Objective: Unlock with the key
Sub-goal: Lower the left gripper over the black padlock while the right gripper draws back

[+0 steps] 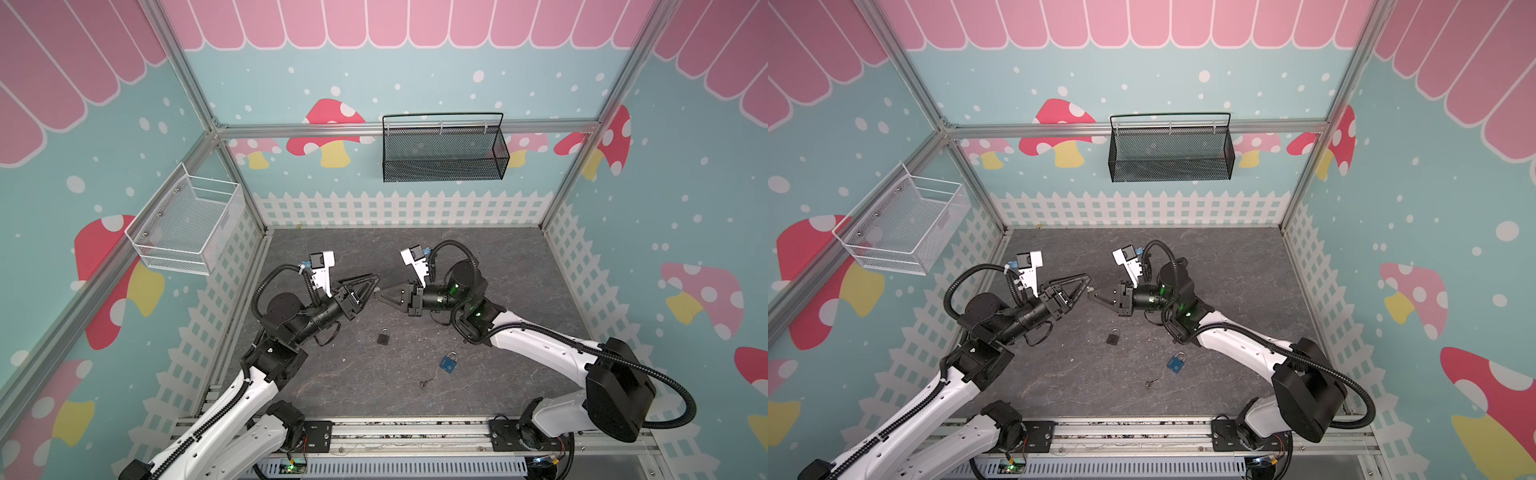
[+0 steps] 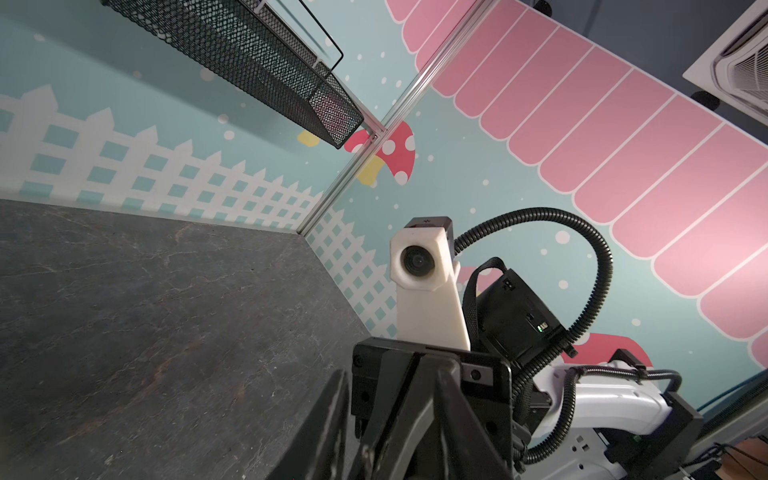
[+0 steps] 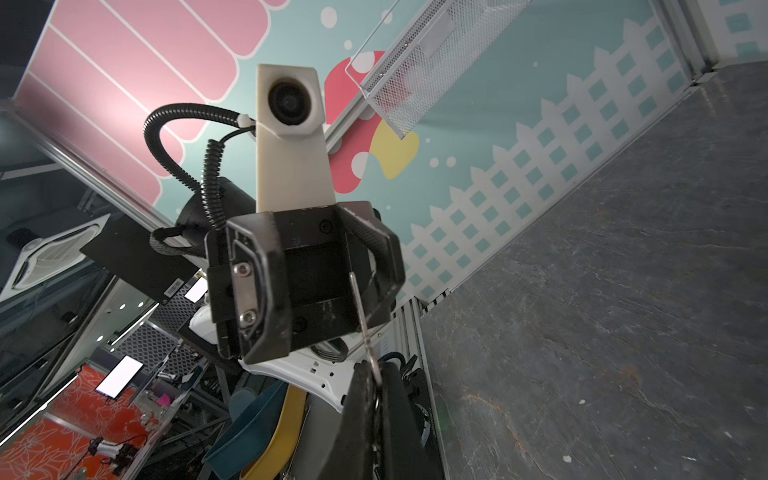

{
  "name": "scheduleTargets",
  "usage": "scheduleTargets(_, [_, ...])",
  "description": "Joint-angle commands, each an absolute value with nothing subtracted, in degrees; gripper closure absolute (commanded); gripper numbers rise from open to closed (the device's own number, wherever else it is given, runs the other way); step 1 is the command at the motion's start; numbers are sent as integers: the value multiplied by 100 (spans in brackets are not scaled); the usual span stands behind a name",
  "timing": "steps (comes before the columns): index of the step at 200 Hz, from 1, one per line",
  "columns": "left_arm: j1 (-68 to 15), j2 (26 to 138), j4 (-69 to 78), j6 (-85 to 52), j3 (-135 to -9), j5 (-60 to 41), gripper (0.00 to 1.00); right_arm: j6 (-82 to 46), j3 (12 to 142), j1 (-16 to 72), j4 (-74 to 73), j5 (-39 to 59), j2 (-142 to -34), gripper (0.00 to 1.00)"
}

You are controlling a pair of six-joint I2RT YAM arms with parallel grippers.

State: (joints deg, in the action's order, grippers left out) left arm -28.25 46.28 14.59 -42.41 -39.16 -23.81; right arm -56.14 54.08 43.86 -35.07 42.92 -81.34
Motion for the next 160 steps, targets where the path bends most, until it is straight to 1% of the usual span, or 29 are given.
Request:
scheduleTargets(1, [-2818, 4554, 806, -4117, -4274, -2262, 57, -5118, 5328, 4365, -2696, 3843, -7816, 100])
scheduleTargets(14, [-2819, 4482, 450, -4120, -4317, -2102, 53, -4884, 5277, 4334, -2217, 3623, -7648, 100])
scheduleTargets(33, [-2820, 4311, -206, -4105, -4301, -1708, 50, -4583, 5164, 4298, -1535, 3307, -7379, 100])
scheduleTargets(52, [-2821, 4226, -1097, -4045, -4307, -1182, 48, -4254, 5150, 4298, -712, 2698, -7070, 100])
scheduleTargets(72, [-2821, 4358, -1863, -3984, -4328, -850, 45, -4044, 5189, 4295, -23, 2197, -6866, 100])
scheduleTargets(95, [-2909, 4737, -2496, -3911, -4381, -635, 43, -3861, 5271, 4298, 501, 1870, -6712, 100])
scheduleTargets(119, [-3346, 5240, -2861, -3715, -4453, -145, 41, -3738, 5389, 4290, 804, 1570, -6558, 100])
scheduleTargets(130, [-3540, 5540, -2968, -3625, -4501, 59, 39, -3686, 5494, 4291, 881, 1507, -6514, 100])
scheduleTargets(160, [-3836, 6525, -3143, -3410, -4759, 221, 34, -3582, 5768, 4293, 1018, 1391, -6426, 100])
